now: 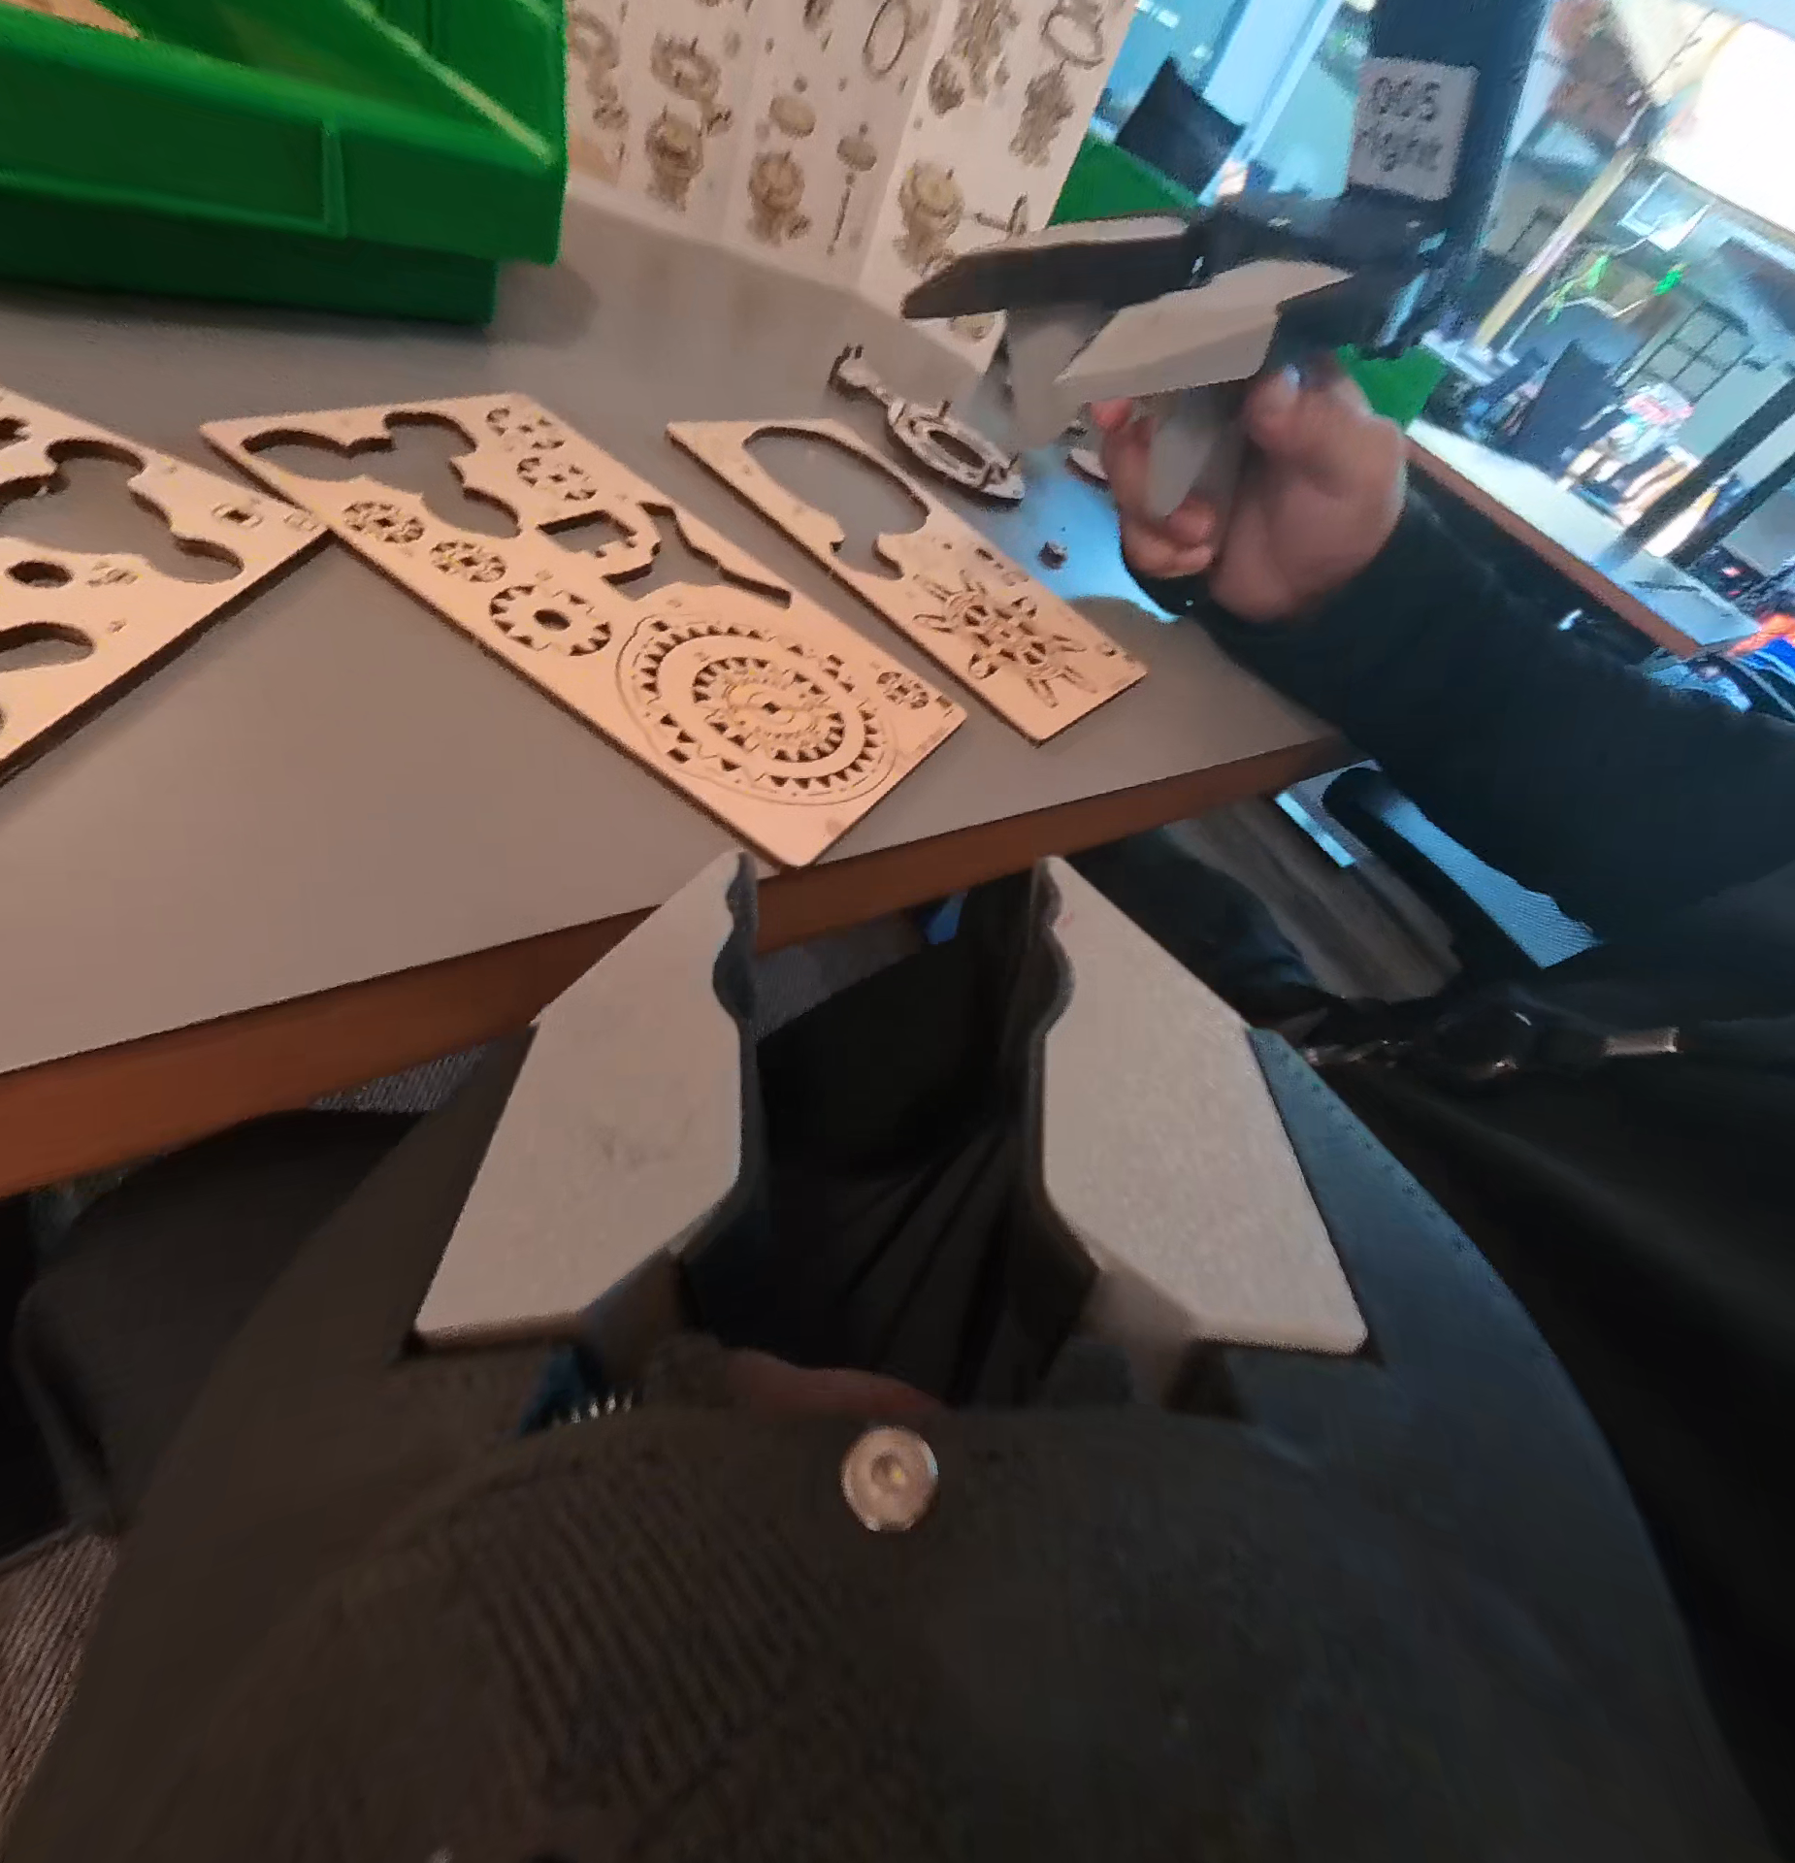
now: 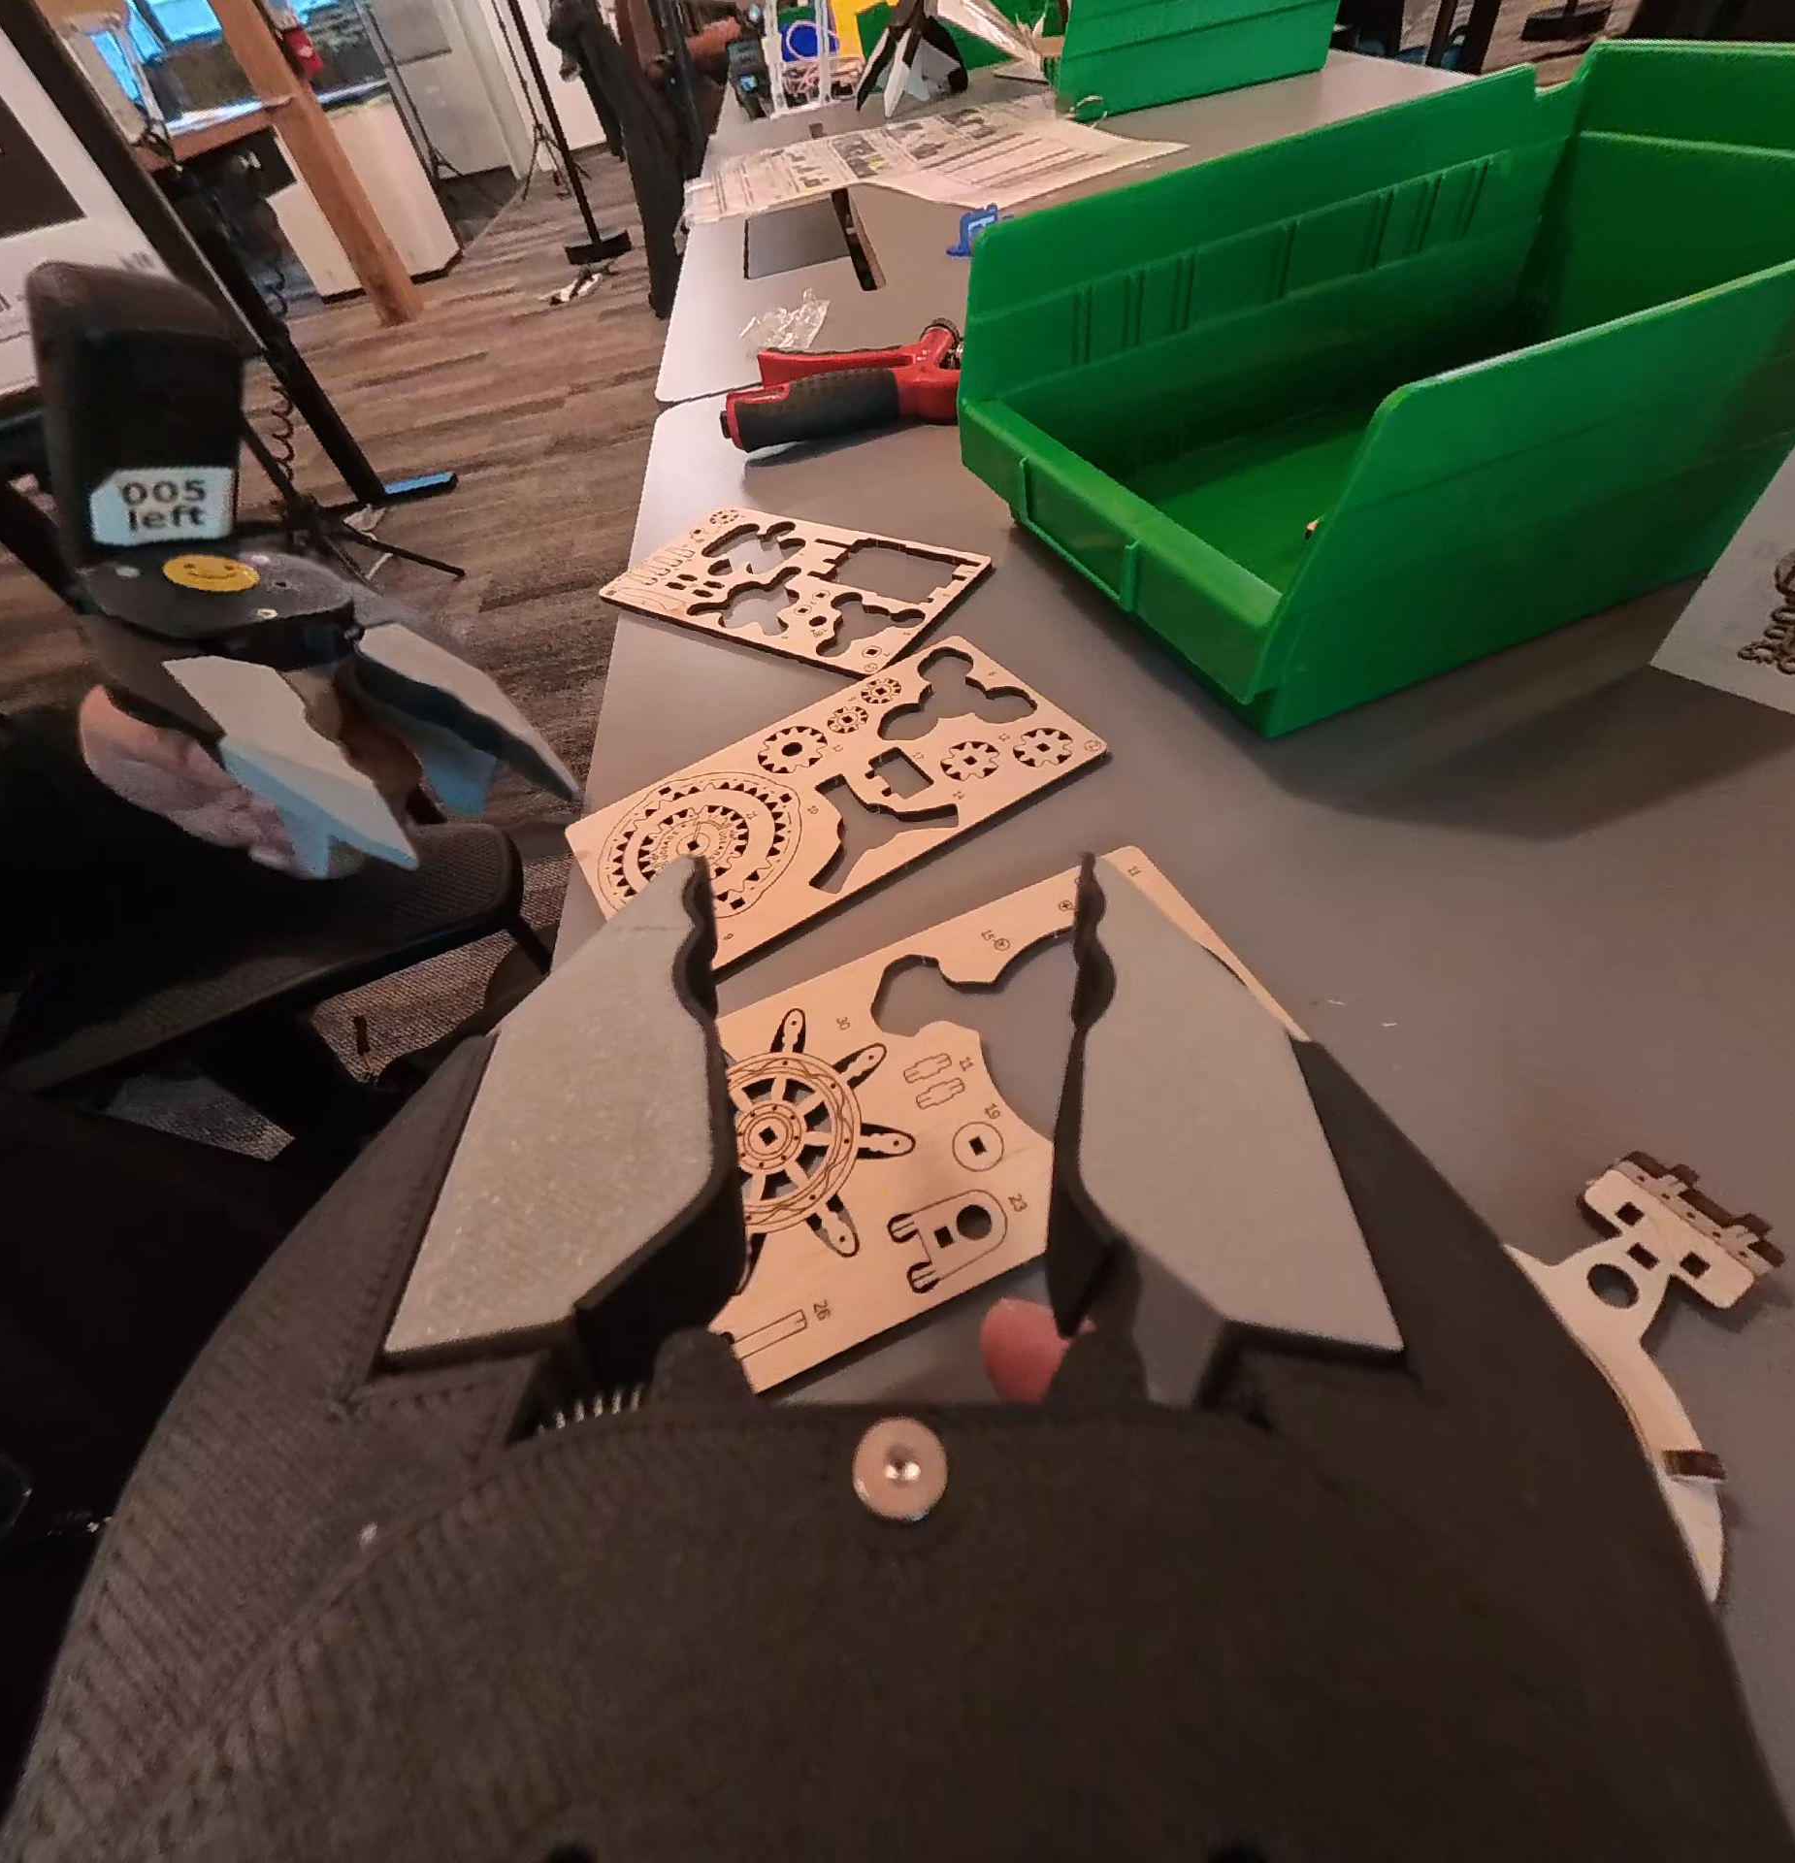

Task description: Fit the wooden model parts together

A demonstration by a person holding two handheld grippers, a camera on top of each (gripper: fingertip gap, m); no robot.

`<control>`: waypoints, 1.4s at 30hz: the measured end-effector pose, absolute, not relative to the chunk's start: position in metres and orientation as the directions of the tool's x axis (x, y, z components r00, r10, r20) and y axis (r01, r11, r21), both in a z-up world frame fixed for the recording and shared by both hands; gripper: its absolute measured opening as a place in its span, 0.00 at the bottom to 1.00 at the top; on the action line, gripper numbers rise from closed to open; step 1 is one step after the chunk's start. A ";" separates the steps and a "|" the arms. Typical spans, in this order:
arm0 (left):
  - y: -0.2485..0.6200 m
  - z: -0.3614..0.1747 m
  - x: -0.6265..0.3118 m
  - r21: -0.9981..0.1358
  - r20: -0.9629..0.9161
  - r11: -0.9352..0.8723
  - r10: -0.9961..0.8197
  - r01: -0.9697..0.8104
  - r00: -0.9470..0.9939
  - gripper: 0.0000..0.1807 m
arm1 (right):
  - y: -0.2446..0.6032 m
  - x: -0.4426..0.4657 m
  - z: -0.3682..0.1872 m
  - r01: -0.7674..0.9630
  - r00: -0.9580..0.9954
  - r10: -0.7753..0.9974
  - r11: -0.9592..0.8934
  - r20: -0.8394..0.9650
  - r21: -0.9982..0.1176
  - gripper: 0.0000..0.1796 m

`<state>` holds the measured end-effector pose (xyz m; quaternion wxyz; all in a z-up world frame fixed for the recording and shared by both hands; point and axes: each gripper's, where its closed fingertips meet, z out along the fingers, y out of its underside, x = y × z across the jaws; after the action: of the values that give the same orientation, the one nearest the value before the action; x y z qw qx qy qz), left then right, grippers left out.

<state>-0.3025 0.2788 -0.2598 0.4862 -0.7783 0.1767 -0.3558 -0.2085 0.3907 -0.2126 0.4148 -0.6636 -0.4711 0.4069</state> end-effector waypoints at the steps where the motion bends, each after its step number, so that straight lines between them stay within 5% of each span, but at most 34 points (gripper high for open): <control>1: 0.279 -0.260 -0.300 -0.889 0.377 -0.451 -0.631 0.075 0.678 0.28 | 0.391 -0.208 -0.213 0.289 0.227 0.962 -0.213 -0.149 -0.933 0.38; 23: 0.271 -0.247 -0.284 -0.970 0.217 -0.236 -0.750 0.053 0.625 0.25 | 0.409 -0.206 -0.214 0.260 0.290 0.945 -0.231 -0.152 -0.938 0.38; 31: 0.281 -0.234 -0.311 -0.960 0.279 -0.196 -0.684 0.199 0.674 0.22 | 0.409 -0.205 -0.212 0.252 0.294 0.945 -0.223 -0.145 -0.942 0.38; 42: 0.264 -0.242 -0.322 -0.964 0.262 -0.205 -0.591 0.172 0.763 0.22 | 0.389 -0.210 -0.201 0.225 0.240 0.963 -0.178 -0.123 -0.958 0.38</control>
<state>-0.3220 0.2642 -0.2416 0.6131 -0.7110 0.1473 -0.3111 -0.2105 0.3889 -0.2006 0.4480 -0.6476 -0.4584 0.4120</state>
